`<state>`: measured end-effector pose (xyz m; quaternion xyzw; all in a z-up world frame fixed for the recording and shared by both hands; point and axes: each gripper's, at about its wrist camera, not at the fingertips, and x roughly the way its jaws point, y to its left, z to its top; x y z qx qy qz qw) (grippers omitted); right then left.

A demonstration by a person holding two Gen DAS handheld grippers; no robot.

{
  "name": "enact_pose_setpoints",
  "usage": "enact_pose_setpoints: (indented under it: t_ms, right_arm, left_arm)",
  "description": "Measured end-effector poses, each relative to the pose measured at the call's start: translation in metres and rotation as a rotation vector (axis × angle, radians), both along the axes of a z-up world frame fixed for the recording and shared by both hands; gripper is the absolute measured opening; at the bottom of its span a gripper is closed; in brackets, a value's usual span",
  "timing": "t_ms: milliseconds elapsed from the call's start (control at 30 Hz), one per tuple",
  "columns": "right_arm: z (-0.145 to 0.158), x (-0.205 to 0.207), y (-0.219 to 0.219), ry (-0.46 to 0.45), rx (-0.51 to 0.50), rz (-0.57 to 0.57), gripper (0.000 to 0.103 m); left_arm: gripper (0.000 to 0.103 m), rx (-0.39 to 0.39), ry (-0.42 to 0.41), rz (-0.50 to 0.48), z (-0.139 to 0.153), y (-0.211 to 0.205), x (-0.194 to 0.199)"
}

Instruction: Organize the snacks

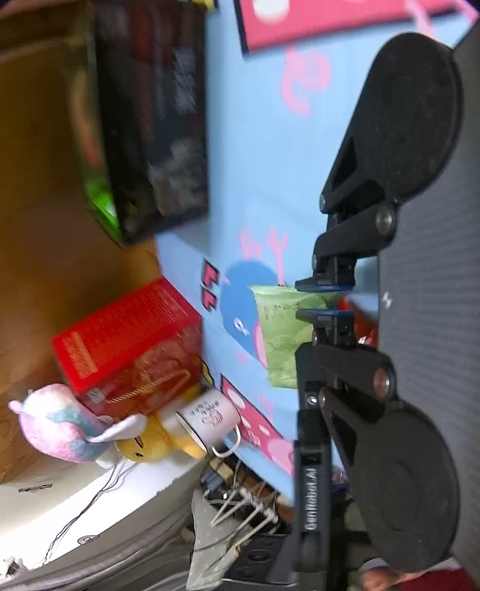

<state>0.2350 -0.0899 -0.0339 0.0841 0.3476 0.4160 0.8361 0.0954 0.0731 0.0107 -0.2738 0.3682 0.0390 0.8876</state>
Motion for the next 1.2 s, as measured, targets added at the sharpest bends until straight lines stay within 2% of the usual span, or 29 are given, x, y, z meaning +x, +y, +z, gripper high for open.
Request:
enact_pose_setpoints:
  t_ms: [100, 200, 400, 567, 700, 833, 1000, 1200]
  right_arm:
    - [0.000, -0.005, -0.019, -0.032, -0.021, -0.054, 0.012]
    - [-0.002, -0.016, -0.044, -0.061, -0.048, -0.128, 0.012]
    - [-0.007, -0.042, -0.100, -0.048, -0.025, -0.222, 0.012]
    - [-0.007, -0.068, -0.108, -0.146, -0.047, -0.229, 0.018]
    - [-0.015, -0.072, -0.095, -0.217, -0.113, -0.212, 0.046]
    - [-0.020, -0.077, -0.082, -0.275, -0.196, -0.177, 0.060]
    - [-0.021, -0.078, -0.080, -0.292, -0.229, -0.165, 0.064]
    - [-0.022, -0.083, -0.077, -0.303, -0.248, -0.164, 0.065]
  left_arm:
    - [0.033, 0.035, 0.005, -0.069, 0.001, -0.027, 0.019]
    - [0.033, 0.029, 0.022, -0.148, -0.003, -0.054, 0.035]
    - [0.039, 0.049, 0.021, -0.291, -0.011, -0.108, 0.041]
    - [0.048, 0.167, -0.020, -0.310, -0.013, -0.129, 0.027]
    - [0.050, 0.200, -0.059, -0.310, -0.015, -0.129, 0.019]
    - [0.051, 0.208, -0.093, -0.311, -0.018, -0.128, 0.015]
    - [0.055, 0.229, -0.114, -0.314, -0.019, -0.132, 0.013]
    - [0.056, 0.187, -0.123, -0.310, -0.020, -0.127, 0.012]
